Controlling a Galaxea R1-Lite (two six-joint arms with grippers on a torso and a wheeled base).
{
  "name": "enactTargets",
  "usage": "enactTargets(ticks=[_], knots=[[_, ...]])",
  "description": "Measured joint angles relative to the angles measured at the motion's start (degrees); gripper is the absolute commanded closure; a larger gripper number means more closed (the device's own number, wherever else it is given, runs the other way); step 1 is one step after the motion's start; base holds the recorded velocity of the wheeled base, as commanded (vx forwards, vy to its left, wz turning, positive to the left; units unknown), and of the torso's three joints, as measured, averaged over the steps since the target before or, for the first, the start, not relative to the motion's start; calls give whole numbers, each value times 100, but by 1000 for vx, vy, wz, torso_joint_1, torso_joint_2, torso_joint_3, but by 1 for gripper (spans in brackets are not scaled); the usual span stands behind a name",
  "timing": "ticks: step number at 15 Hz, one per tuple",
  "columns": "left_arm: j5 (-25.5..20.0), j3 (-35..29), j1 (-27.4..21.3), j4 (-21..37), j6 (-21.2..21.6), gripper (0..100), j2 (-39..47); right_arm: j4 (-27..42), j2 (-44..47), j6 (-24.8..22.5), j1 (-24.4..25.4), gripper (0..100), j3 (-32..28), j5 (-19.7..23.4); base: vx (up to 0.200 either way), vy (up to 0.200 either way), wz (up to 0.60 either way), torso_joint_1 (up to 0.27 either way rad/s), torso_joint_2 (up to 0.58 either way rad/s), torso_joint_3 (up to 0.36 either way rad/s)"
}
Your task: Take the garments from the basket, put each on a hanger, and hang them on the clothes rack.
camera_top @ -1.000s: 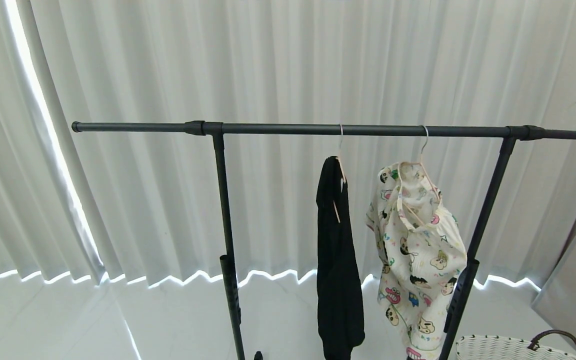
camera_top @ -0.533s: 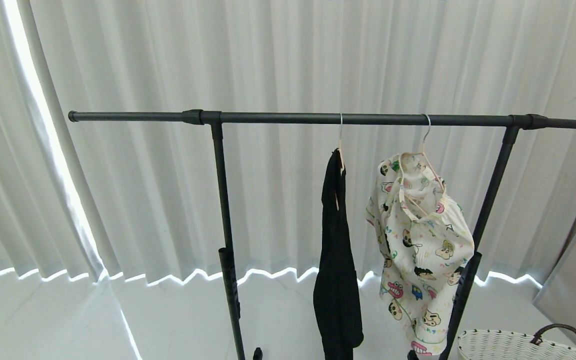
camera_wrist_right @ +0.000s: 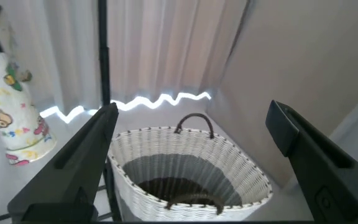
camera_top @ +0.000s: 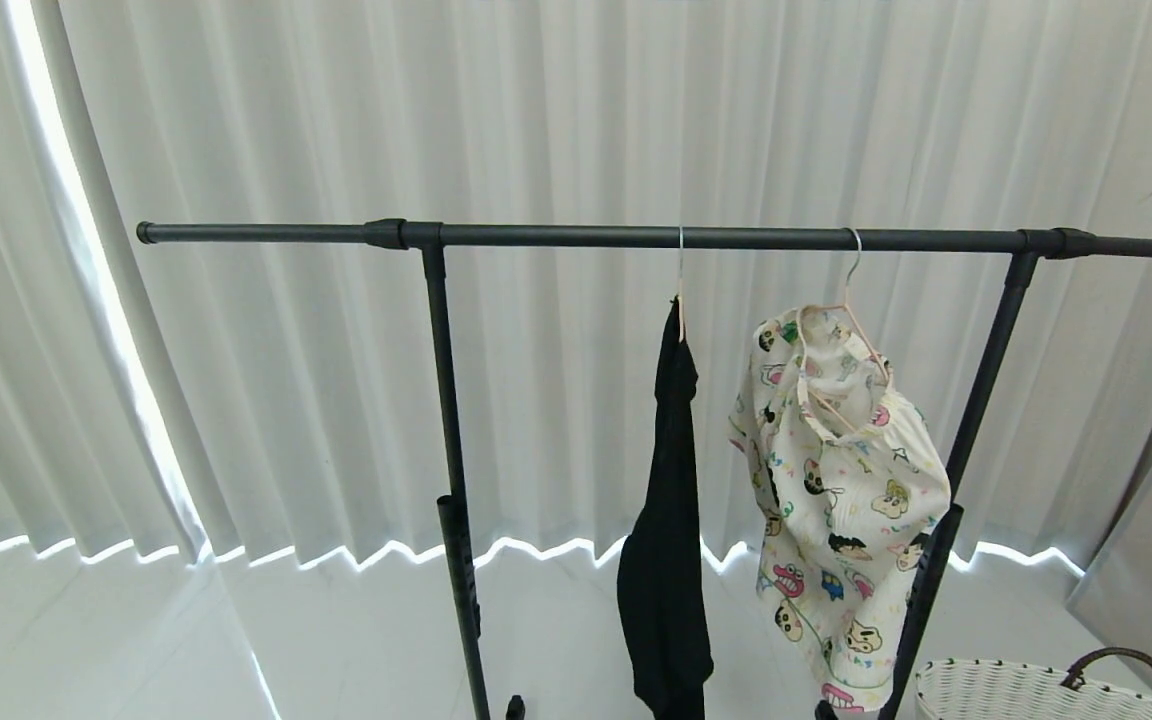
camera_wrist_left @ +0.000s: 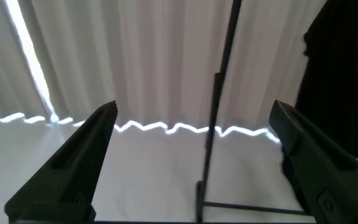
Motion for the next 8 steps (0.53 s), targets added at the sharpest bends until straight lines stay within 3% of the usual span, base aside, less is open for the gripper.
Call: enactTargets(ticks=[1,3,5,8], knots=[[2,4,-24,0,20,0,0,-88,-4,11,7,0,9,418,0,0,0,0,0,0],[93,4,-32,1,258,0,0,-107,-17,77,228,0,30,739,0,0,0,0,0,0],[318,4,-16,1,511,0,0,-105,-48,268,657,0,37,730,0,0,0,0,0,0],[739,-2,-21,0,399,0,4,-49,-183,566,699,0,41,282,0,0,0,0,0,0]])
